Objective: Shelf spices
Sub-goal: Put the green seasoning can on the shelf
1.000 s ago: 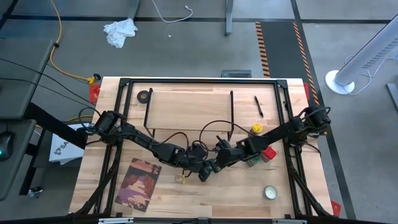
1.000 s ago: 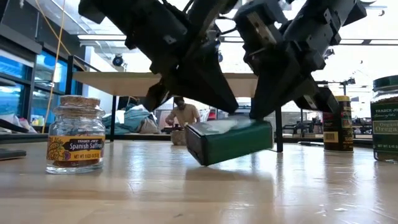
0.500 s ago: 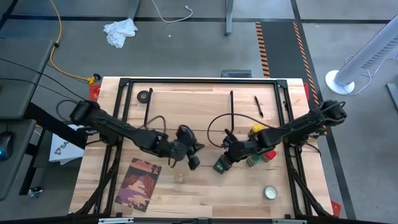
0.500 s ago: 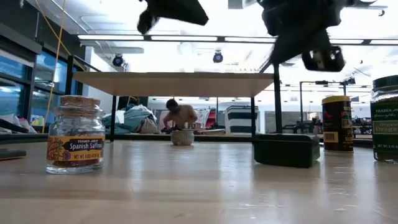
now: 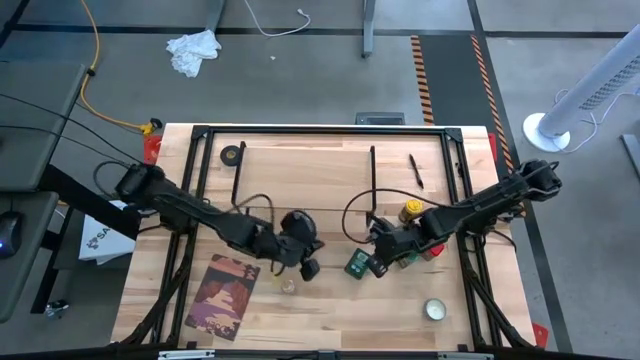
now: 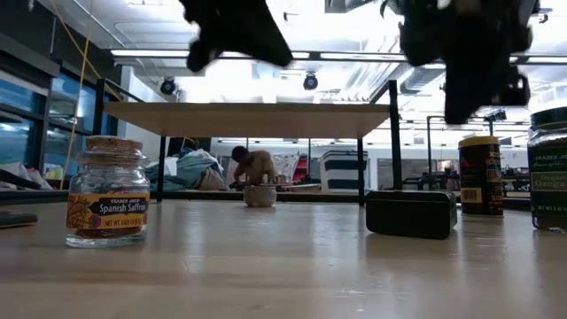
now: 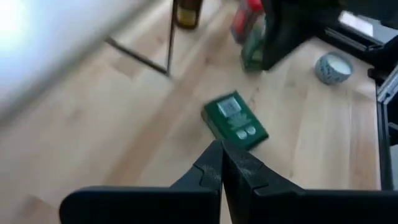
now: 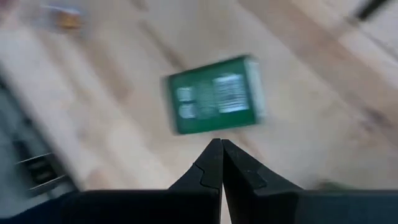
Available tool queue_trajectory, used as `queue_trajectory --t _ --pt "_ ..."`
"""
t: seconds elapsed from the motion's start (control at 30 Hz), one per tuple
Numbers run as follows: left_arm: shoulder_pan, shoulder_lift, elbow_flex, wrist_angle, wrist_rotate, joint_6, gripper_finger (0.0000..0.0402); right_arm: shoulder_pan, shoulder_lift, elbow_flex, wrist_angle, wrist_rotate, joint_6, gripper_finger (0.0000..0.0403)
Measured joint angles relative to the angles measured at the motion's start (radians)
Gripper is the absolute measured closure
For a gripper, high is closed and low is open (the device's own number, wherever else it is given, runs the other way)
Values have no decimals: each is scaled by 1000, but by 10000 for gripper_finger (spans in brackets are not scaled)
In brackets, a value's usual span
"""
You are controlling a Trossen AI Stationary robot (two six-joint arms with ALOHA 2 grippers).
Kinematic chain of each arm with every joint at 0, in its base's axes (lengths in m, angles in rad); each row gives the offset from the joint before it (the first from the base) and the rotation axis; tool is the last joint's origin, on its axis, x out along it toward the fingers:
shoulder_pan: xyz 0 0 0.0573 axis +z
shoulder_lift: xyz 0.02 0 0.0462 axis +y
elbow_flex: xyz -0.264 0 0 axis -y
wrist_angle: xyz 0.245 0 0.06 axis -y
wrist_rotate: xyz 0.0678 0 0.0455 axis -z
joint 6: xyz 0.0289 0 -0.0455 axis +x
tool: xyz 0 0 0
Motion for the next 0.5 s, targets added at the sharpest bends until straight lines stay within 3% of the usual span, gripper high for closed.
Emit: queue_trajectory --t 0.33,0.5 --pt "-28 256 0 218 198 -304 401 -90 136 -1 -18 8 1 403" --pt "-46 327 -1 320 222 -427 402 -92 163 -1 -18 2 1 403"
